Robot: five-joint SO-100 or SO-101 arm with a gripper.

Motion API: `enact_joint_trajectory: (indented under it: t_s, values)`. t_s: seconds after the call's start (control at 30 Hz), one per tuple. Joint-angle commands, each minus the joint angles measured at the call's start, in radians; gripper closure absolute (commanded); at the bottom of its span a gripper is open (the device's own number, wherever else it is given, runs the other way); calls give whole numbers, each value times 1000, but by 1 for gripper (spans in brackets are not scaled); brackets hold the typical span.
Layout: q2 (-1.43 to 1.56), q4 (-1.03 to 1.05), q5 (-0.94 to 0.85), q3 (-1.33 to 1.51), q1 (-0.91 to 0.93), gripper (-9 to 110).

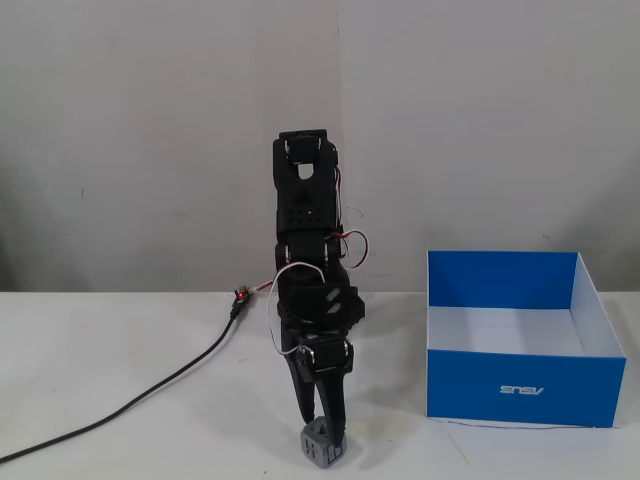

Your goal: Pick the gray block and keep it in the box.

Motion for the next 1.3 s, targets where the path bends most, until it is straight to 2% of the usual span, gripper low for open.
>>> enact_joint_trajectory:
  t_s: [0.0,0.77,1.27]
  values:
    - [3,-12,-6,-67,-3,78]
    - [-71,-25,-8,-87,-8,79]
    - [-104,-38,-23,-106,-12,87]
